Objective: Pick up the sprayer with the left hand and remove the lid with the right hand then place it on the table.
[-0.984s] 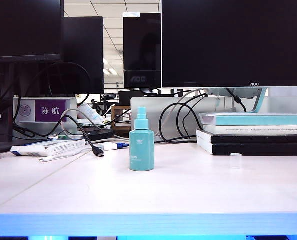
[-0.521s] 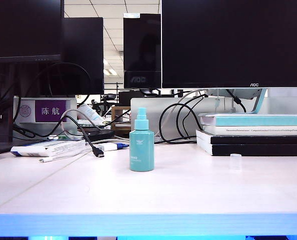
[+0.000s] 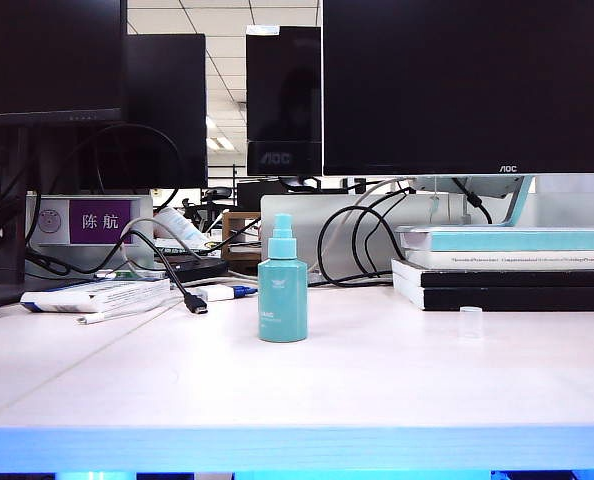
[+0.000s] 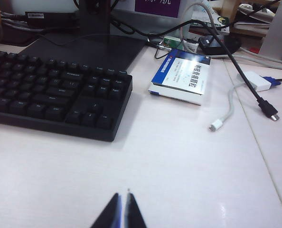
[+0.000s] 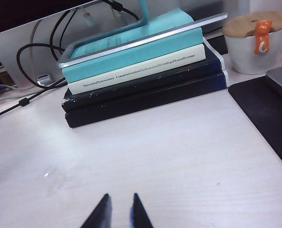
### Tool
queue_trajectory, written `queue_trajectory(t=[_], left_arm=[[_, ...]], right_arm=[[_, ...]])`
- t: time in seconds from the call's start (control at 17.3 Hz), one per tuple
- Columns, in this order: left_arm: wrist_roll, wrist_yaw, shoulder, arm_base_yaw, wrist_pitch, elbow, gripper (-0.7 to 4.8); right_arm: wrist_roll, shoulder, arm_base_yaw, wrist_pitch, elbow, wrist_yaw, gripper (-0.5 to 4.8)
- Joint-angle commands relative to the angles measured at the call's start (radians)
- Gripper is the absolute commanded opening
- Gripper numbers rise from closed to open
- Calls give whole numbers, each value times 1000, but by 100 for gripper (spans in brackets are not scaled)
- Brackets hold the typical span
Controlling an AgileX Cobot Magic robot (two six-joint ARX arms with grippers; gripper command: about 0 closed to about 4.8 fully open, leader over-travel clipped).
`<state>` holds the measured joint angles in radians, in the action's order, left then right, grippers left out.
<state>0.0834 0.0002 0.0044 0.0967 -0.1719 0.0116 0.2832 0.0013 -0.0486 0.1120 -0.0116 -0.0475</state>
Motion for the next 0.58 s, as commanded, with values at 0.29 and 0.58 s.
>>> queue_trajectory(t=[0.29, 0.58], left_arm=[[0, 4, -3, 0, -13, -5, 28], [0, -3, -3, -61, -13, -5, 28]], right_arm=[[-3, -1, -1, -11, 6, 4, 62], [-3, -1, -1, -11, 6, 3, 62]])
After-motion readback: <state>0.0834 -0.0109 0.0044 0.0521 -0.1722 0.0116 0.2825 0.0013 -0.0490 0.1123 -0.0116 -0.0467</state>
